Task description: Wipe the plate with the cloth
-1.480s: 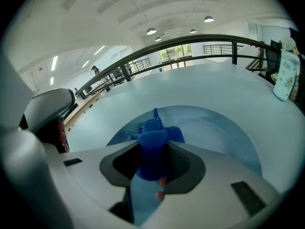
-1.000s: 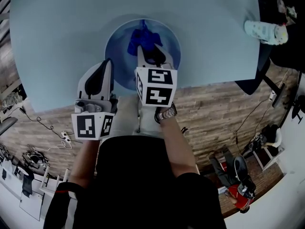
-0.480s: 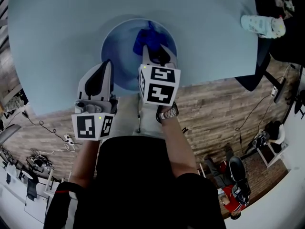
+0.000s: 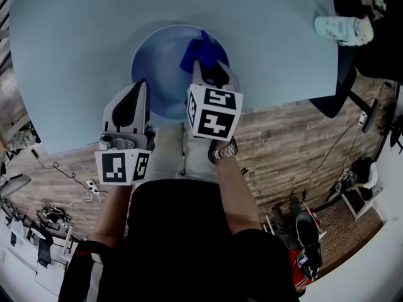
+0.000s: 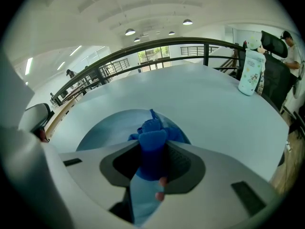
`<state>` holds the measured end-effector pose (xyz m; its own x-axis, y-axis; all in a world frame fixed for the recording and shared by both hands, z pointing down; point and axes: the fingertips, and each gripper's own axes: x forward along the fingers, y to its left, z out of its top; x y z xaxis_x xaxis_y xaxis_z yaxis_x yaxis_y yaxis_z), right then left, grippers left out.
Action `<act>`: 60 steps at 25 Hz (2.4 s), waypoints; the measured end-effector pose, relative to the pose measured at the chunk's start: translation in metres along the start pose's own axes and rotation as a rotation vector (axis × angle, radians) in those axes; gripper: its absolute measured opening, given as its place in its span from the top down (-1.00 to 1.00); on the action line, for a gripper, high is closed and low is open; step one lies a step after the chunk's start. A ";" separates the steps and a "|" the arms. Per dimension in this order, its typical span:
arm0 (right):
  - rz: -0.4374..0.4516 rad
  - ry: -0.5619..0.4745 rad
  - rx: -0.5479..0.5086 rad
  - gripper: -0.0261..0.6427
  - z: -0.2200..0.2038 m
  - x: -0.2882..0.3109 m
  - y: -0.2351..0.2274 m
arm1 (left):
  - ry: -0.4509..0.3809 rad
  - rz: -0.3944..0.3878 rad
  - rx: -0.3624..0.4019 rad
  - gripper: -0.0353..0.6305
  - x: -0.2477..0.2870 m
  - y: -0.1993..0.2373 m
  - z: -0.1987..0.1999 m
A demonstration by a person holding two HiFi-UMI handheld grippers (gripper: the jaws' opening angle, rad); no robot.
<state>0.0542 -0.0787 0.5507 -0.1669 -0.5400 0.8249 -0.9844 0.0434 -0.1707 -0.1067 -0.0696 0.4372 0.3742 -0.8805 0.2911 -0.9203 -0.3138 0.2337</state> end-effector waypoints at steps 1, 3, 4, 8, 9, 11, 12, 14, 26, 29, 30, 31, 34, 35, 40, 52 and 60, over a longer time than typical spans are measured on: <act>0.000 -0.001 0.003 0.57 0.000 -0.002 -0.001 | -0.001 0.001 0.000 0.89 -0.001 0.000 0.000; 0.000 -0.006 0.005 0.57 0.002 -0.005 -0.002 | -0.005 0.005 0.000 0.89 -0.002 0.000 0.001; 0.000 -0.010 0.006 0.57 0.003 -0.007 -0.003 | -0.007 0.007 0.000 0.89 -0.003 0.000 0.001; 0.008 -0.032 0.005 0.57 0.008 -0.014 0.000 | -0.012 0.013 -0.002 0.89 -0.008 0.000 0.003; 0.012 -0.036 0.003 0.57 0.009 -0.016 0.003 | -0.014 0.016 -0.002 0.89 -0.009 0.001 0.004; 0.023 -0.041 -0.004 0.57 0.010 -0.019 0.008 | -0.020 0.021 -0.003 0.89 -0.011 0.002 0.005; 0.029 -0.043 -0.008 0.57 0.011 -0.020 0.011 | -0.022 0.024 -0.004 0.89 -0.012 0.002 0.006; 0.047 -0.045 -0.019 0.57 0.010 -0.021 0.019 | -0.025 0.030 -0.005 0.89 -0.015 0.004 0.006; 0.175 -0.018 -0.121 0.57 -0.008 -0.021 0.084 | -0.031 0.080 -0.011 0.89 -0.032 0.022 0.006; 0.198 -0.003 -0.139 0.57 -0.014 -0.020 0.095 | -0.037 0.089 -0.013 0.89 -0.035 0.024 0.006; 0.205 0.000 -0.142 0.57 -0.015 -0.021 0.100 | -0.038 0.093 -0.014 0.89 -0.037 0.025 0.006; 0.212 0.002 -0.145 0.57 -0.016 -0.021 0.104 | -0.039 0.097 -0.016 0.89 -0.039 0.026 0.006; 0.232 0.013 -0.161 0.57 -0.021 -0.022 0.113 | -0.036 0.110 -0.020 0.89 -0.044 0.029 0.004; 0.237 0.017 -0.166 0.57 -0.023 -0.021 0.115 | -0.036 0.114 -0.022 0.89 -0.045 0.029 0.003; 0.257 0.042 -0.187 0.57 -0.030 -0.016 0.124 | -0.038 0.130 -0.030 0.89 -0.048 0.033 0.001; 0.269 0.114 -0.231 0.57 -0.048 -0.001 0.132 | -0.035 0.163 -0.044 0.89 -0.049 0.043 -0.002; 0.269 0.128 -0.232 0.57 -0.048 0.001 0.130 | -0.029 0.165 -0.044 0.89 -0.045 0.044 -0.004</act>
<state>-0.0762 -0.0332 0.5554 -0.4125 -0.3743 0.8305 -0.8884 0.3668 -0.2759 -0.1637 -0.0423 0.4378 0.2142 -0.9290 0.3018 -0.9628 -0.1486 0.2257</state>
